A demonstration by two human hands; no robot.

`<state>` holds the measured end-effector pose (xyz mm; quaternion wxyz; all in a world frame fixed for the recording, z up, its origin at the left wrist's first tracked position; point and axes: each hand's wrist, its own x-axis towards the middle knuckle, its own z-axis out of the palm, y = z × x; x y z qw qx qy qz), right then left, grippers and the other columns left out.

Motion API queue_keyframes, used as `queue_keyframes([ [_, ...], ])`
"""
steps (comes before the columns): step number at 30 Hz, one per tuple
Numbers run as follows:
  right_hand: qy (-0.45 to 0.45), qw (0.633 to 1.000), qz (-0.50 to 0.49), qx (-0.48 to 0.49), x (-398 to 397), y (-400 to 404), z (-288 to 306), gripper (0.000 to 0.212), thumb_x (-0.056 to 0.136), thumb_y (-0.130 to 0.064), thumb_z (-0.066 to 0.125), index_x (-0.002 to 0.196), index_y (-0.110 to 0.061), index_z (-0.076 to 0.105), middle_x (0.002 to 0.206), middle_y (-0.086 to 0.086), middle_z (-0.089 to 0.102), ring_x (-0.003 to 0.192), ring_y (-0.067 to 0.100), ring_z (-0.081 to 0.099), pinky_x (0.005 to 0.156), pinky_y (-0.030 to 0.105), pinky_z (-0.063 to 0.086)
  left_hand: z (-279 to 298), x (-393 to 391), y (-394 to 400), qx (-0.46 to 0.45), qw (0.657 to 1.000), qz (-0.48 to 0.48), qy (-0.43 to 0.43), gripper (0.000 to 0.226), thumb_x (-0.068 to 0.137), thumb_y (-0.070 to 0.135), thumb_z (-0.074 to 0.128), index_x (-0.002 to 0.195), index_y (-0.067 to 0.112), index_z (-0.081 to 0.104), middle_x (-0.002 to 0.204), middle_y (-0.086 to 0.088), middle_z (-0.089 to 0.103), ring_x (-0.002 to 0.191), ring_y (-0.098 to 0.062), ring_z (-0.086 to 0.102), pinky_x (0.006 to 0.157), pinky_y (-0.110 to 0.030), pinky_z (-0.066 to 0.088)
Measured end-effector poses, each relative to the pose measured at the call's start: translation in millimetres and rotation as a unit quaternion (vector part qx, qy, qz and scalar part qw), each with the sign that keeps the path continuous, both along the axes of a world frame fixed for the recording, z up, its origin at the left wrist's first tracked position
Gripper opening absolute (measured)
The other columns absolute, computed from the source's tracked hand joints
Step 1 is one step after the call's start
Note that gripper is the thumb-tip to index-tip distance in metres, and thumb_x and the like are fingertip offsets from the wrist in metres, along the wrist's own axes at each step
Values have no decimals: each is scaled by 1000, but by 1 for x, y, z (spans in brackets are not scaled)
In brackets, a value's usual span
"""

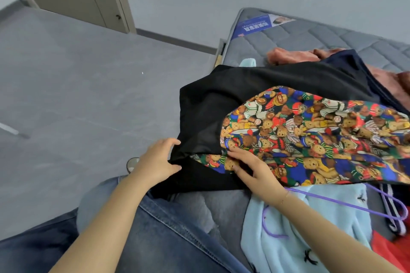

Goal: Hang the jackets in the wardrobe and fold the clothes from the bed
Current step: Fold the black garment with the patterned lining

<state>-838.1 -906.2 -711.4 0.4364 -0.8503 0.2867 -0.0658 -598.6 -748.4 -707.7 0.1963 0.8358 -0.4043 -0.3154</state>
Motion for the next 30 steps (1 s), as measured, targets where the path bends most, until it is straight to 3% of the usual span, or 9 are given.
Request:
queue_keyframes([
  [3,-105,946,-247,180,-33,8,17,30,96,1,55,115,-18,67,118,-3,69,114,6,62,99,19,48,22,-35,-22,-142,986,-64,-52,57,81,22,76,131,31,49,135,11,48,122,-12,47,101,-33,43],
  [6,-186,835,-407,320,-62,7,30,26,98,3,45,113,-4,65,106,12,73,100,18,71,84,22,57,24,-57,-44,-100,983,-100,-118,66,84,28,73,142,28,40,148,6,39,131,-18,42,105,-39,42],
  [10,-184,777,-422,429,-81,1,40,22,99,-5,46,111,-1,63,104,14,74,99,22,72,86,28,54,11,-47,-41,-8,994,103,-32,73,88,32,69,148,14,31,146,-12,41,132,-30,43,106,-43,40],
  [12,-157,774,-401,464,-79,5,37,21,99,-7,47,110,0,64,104,15,74,100,23,71,90,31,52,3,-35,-29,24,987,156,3,69,89,33,67,145,9,35,138,-15,49,125,-33,50,102,-41,41],
  [14,-108,808,-354,458,-68,14,32,22,99,-8,49,112,1,65,104,14,74,102,22,71,92,31,53,-2,-24,-15,70,986,148,13,56,92,35,63,138,7,47,130,-13,59,119,-31,56,95,-34,42],
  [17,-65,839,-321,435,-38,26,25,23,97,-10,56,116,0,64,103,12,74,94,22,72,76,25,59,-6,-14,-2,82,988,128,41,35,95,33,60,117,6,65,116,-10,68,108,-26,61,87,-29,43],
  [22,-80,751,-368,542,-10,30,16,26,96,-28,61,106,-4,62,102,16,73,90,27,73,68,32,60,3,-3,6,58,988,113,83,8,93,21,65,89,15,61,94,-7,65,88,-23,58,69,-27,40],
  [24,-89,730,-386,557,-14,27,14,30,97,-29,58,109,-2,62,98,16,74,90,26,73,66,31,59,14,3,10,90,984,73,133,14,87,15,71,81,19,60,83,-5,62,79,-20,55,66,-26,40],
  [30,-72,718,-387,574,-20,23,18,31,98,-26,55,111,2,61,97,18,75,91,25,73,71,31,56,-2,-17,27,251,966,-3,57,31,84,23,76,106,11,59,106,-9,62,88,-18,54,76,-28,45],
])
